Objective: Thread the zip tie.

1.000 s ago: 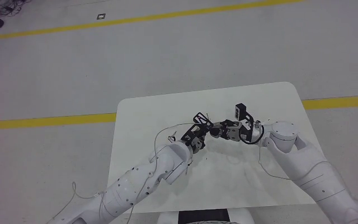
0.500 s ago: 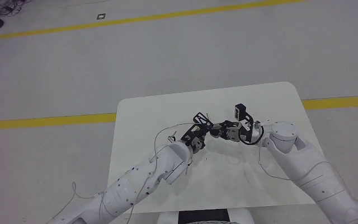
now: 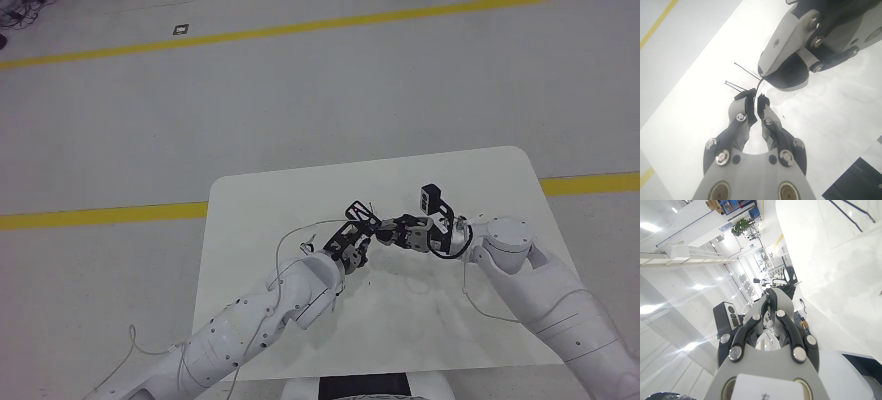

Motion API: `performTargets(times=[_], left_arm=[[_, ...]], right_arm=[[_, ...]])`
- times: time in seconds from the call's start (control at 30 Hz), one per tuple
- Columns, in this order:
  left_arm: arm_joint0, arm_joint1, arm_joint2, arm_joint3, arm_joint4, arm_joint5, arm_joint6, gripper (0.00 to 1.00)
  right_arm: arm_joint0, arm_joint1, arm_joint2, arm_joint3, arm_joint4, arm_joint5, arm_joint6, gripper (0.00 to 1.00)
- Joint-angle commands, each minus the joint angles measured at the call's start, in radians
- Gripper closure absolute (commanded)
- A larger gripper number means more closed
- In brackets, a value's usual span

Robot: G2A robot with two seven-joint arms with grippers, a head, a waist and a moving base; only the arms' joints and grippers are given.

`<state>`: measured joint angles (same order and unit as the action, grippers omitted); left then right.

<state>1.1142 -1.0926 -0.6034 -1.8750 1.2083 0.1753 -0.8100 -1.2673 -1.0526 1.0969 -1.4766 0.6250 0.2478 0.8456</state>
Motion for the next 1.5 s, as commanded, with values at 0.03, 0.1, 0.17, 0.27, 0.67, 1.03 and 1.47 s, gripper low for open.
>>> performTargets(times=[0.03,0.1,0.17,0.27,0.67,1.03,1.47], left_arm=[[0.000,0.000,0.000,0.000,0.000,0.000,0.000,0.00],[0.000,0.000,0.000,0.000,0.000,0.000,0.000,0.00],[0.000,0.000,0.000,0.000,0.000,0.000,0.000,0.00],[0.000,0.000,0.000,0.000,0.000,0.000,0.000,0.00],[0.000,0.000,0.000,0.000,0.000,0.000,0.000,0.00],[0.000,0.000,0.000,0.000,0.000,0.000,0.000,0.00],[0.048,0.025,-0.203,0.125,-0.549,-0.358,0.138,0.00]], right_arm=[[-0.004,0.001,0.009,0.002,0.003,-0.009,0.003,1.00],[-0.008,0.002,0.016,0.002,0.001,-0.020,0.003,1.00],[-0.013,0.002,0.025,0.001,0.007,-0.038,0.004,1.00],[-0.022,0.004,0.040,-0.002,0.002,-0.074,0.003,1.00],[-0.091,0.022,0.119,-0.011,-0.121,-0.387,0.079,1.00],[-0.093,0.022,0.120,-0.011,-0.124,-0.392,0.078,1.00],[-0.166,0.043,0.214,-0.063,-0.238,-0.588,0.110,1.00]])
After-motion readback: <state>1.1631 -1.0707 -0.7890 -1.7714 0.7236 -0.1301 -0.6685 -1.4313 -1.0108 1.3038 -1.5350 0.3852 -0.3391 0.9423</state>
